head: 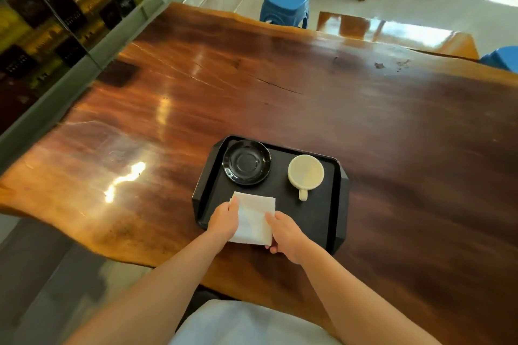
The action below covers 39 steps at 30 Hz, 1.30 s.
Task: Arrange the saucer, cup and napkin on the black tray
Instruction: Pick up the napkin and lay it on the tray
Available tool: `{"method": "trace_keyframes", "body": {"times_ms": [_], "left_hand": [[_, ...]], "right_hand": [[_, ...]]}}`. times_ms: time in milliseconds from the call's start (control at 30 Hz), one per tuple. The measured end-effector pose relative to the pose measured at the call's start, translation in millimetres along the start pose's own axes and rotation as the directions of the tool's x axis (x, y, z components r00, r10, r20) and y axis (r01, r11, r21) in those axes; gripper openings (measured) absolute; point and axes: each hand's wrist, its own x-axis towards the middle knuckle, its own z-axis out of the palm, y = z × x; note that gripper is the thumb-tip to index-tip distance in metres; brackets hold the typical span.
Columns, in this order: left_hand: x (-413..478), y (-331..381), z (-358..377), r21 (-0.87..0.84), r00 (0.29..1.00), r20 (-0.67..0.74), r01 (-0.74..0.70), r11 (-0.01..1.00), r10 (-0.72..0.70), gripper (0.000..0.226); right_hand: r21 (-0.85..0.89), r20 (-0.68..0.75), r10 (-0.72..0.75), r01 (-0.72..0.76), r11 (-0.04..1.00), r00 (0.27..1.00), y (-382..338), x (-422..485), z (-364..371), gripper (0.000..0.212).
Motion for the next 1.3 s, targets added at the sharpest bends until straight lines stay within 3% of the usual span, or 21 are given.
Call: {"method": "trace_keyframes", "body": {"times_ms": [200,433,833,967,1167,1233,1300], "left_hand": [[14,-11,-12,0.085,0.986,0.084,0.139,0.987,-0.146,0.049],[25,-9,-19,0.193,0.996,0.059,0.059,0.979,-0.071,0.016],[46,-7,-26,0.245,0.996,0.055,0.051,0.968,-0.066,0.043],[54,-6,-26,0.263,0.998,0.041,0.038,0.964,-0.050,0.045],[63,-4,-25,0.329,0.999,0.032,0.028,0.944,-0.041,0.045],[64,-4,-25,0.342,0.998,0.037,0.027,0.939,-0.042,0.044],[64,-3,-25,0.347,0.998,0.040,0.032,0.937,-0.049,0.043]], "right_hand": [[-0.127,0.003,0.030,-0.029,0.991,1.000,-1,11,2,0.030],[-0.167,0.003,0.063,-0.061,0.984,0.998,-10,28,9,0.022],[-0.219,0.019,0.108,-0.101,0.970,0.994,-26,57,13,0.024],[-0.229,-0.015,0.067,-0.068,0.971,0.998,-29,58,13,0.035],[-0.275,0.021,0.089,-0.080,0.958,0.996,-30,66,15,0.034],[-0.435,0.093,0.115,-0.063,0.898,0.989,-34,64,12,0.018],[-0.755,0.180,0.082,0.084,0.651,0.980,-48,50,7,0.013]]}}
